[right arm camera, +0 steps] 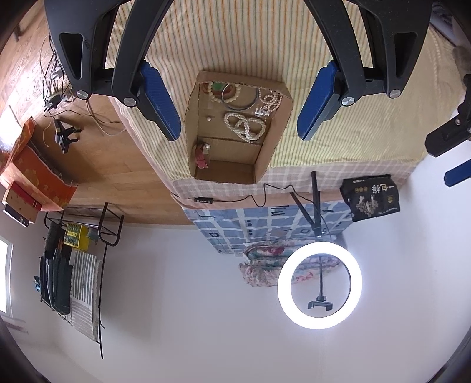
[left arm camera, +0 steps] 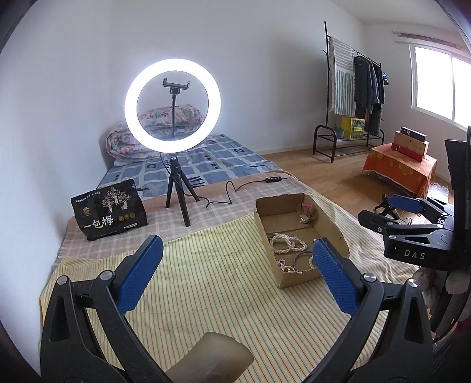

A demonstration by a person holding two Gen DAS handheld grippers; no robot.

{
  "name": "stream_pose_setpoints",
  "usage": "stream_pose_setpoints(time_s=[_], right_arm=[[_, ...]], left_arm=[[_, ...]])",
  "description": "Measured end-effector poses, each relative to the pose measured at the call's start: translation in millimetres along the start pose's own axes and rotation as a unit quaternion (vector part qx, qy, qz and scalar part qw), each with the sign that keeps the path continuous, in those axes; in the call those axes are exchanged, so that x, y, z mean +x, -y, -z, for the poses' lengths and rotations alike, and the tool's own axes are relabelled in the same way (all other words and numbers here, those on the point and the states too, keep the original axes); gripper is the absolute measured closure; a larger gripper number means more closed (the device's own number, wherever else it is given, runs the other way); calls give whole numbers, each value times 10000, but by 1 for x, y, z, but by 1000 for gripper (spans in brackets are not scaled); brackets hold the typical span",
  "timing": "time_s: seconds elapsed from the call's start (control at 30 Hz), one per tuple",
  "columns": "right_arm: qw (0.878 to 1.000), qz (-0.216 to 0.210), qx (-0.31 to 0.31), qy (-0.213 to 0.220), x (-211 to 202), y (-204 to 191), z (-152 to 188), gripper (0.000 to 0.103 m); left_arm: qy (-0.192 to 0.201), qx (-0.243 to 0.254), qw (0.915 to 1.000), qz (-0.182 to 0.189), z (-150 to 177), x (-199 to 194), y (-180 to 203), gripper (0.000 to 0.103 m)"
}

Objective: Organize jewelry

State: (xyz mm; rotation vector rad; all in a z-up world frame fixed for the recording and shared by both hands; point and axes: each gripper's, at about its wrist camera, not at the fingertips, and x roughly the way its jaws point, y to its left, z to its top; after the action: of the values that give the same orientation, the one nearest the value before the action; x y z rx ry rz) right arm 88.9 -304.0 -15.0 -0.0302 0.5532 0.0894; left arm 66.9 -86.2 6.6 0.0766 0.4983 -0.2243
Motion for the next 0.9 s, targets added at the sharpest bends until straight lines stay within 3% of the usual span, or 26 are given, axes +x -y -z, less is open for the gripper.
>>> stream_pose_setpoints(time_s=[0.9], right_arm=[[10000, -17, -23, -13, 2, -5, 1, 22]], left_arm=[[5, -2, 10000, 14, -1, 1, 2, 0]])
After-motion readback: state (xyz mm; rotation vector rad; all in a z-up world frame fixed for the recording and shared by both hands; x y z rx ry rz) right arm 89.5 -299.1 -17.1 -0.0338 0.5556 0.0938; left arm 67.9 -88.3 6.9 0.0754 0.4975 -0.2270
